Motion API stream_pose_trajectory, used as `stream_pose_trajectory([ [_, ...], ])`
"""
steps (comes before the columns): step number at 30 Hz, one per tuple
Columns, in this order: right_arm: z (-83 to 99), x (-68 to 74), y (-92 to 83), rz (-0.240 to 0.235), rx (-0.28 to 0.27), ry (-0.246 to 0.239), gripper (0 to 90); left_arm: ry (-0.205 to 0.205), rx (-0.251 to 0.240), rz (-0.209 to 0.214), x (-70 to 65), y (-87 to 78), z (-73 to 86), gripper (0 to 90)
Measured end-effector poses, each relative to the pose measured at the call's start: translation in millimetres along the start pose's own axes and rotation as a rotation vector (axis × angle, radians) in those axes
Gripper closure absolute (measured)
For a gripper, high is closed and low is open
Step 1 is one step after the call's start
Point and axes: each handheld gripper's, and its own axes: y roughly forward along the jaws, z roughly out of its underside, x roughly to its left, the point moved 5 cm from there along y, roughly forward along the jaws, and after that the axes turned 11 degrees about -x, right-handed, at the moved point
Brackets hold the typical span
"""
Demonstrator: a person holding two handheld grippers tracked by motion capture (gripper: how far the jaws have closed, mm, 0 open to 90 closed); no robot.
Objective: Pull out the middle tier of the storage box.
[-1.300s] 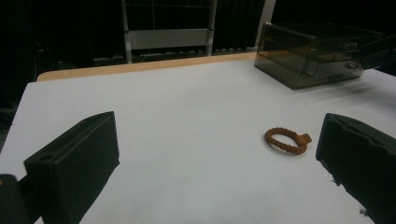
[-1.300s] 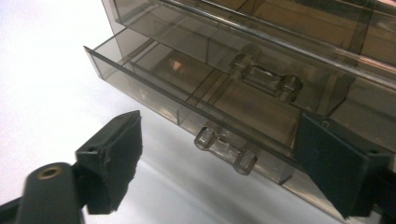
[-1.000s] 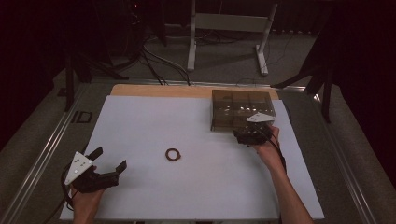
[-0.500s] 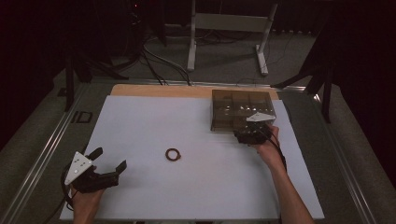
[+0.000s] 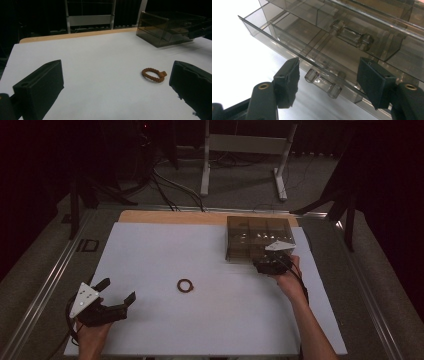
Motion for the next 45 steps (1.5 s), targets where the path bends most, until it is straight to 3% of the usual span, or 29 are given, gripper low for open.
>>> stream_pose_trajectory([
  [45,5.1,1.5,-11.8,-0.026,0.008,-0.002,39.2,-0.003,0.001,-0.002,0.1,0.4,0.5,0.9],
])
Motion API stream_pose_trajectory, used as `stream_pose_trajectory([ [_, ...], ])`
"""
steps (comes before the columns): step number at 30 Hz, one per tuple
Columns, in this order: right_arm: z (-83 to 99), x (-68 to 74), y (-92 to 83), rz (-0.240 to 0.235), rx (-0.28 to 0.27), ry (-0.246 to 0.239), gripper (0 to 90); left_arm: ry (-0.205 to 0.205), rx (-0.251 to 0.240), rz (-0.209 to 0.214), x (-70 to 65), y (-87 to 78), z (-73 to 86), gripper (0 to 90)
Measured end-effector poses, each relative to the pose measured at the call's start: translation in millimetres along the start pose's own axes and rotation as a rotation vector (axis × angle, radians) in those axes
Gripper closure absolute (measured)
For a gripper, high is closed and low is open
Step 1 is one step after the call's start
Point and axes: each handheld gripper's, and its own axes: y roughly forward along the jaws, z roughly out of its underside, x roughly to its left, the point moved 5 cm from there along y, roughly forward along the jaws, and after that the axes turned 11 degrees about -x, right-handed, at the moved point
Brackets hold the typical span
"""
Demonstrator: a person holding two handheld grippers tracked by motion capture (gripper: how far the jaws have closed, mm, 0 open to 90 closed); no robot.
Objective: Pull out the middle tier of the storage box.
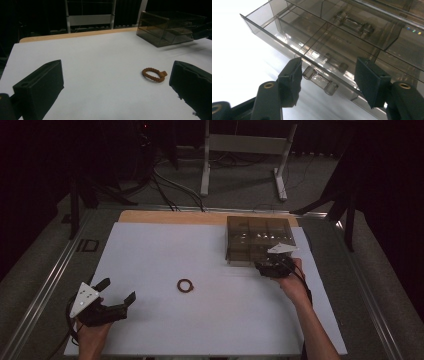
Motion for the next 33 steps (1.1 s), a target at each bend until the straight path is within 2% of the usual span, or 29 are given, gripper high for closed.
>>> stream_pose_trajectory([
  [33,9.3,9.6,-14.4,-0.020,0.001,-0.012,41.5,-0.003,0.000,-0.002,0.1,0.7,0.5,0.9],
])
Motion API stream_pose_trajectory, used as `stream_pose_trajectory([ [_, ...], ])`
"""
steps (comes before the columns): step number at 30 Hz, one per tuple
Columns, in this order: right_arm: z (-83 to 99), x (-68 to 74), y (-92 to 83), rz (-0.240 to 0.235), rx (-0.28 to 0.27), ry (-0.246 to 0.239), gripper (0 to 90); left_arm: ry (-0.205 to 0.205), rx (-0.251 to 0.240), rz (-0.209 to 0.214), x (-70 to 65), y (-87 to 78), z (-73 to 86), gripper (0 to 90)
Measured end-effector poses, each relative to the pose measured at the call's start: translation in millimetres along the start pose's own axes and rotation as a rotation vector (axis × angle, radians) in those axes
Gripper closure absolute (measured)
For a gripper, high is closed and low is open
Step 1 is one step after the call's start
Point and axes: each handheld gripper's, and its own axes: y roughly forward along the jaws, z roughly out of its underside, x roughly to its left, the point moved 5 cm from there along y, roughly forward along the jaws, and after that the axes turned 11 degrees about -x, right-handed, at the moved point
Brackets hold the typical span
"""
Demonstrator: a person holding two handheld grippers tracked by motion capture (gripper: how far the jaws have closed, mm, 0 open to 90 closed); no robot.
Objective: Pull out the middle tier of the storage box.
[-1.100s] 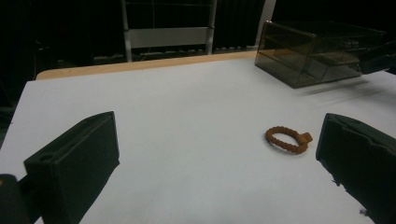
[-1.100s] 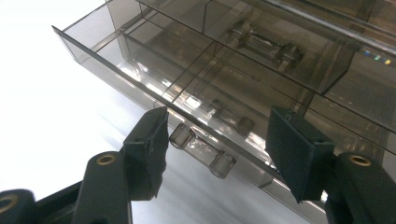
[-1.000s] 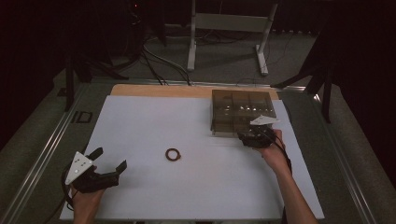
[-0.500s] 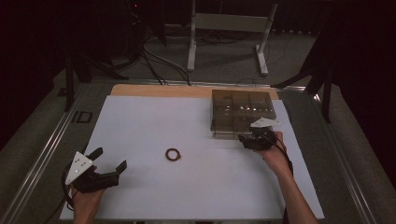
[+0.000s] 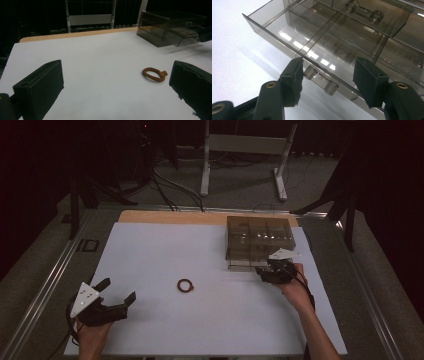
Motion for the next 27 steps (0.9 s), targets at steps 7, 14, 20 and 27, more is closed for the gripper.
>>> stream_pose_trajectory([
  [7,1.8,1.8,-2.4,-0.004,-0.002,-0.006,42.0,0.002,0.003,-0.001,0.2,0.3,0.3,0.9],
  [14,2.7,3.0,-3.6,-0.005,-0.008,-0.004,42.6,0.001,0.004,-0.001,0.5,0.1,0.3,0.9],
  [20,2.4,4.5,-4.3,-0.003,-0.016,-0.002,44.8,0.000,0.001,-0.002,0.1,0.0,0.1,0.9],
  [27,2.5,6.4,-4.7,0.002,-0.024,0.000,45.6,0.003,0.003,-0.001,0.0,0.3,0.2,0.9],
])
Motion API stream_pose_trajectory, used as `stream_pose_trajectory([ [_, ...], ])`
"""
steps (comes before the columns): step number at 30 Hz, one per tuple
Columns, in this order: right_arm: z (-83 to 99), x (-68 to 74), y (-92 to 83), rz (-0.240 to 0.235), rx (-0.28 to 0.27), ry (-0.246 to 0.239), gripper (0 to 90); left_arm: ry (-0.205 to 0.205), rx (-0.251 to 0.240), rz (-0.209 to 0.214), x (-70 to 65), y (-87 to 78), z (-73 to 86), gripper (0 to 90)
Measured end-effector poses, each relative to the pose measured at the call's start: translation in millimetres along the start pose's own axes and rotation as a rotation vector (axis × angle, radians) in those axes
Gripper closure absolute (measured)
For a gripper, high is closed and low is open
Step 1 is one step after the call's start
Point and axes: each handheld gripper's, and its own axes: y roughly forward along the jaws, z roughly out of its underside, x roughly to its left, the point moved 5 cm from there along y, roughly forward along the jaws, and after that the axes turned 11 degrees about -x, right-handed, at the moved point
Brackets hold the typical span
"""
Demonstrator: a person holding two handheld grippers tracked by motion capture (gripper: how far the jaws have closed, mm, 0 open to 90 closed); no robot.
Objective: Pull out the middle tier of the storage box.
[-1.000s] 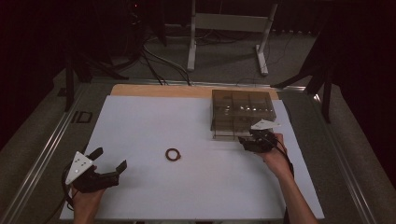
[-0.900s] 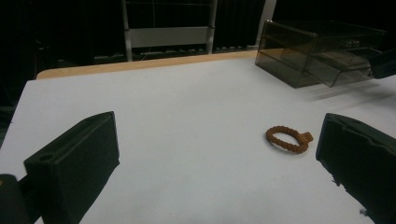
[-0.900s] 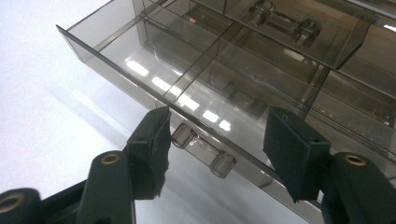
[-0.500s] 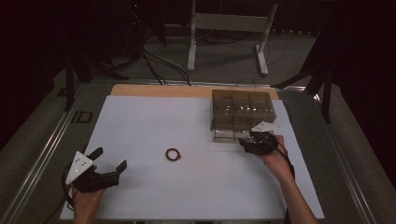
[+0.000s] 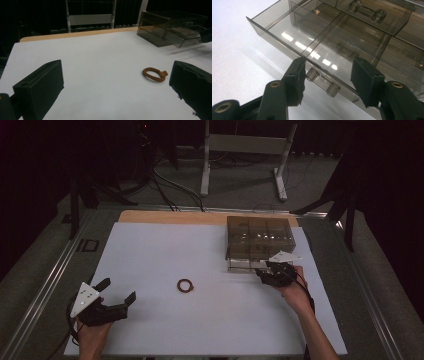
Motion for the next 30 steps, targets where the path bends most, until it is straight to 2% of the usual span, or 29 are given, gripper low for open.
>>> stream_pose_trajectory([
  [18,-0.2,2.1,-0.7,-0.003,-0.010,0.018,45.0,-0.002,-0.002,-0.002,0.2,-0.3,-0.2,0.9],
  [30,-5.7,0.8,-16.4,-0.009,-0.106,0.067,30.8,0.000,0.000,-0.004,0.1,-0.1,-0.1,0.9],
])
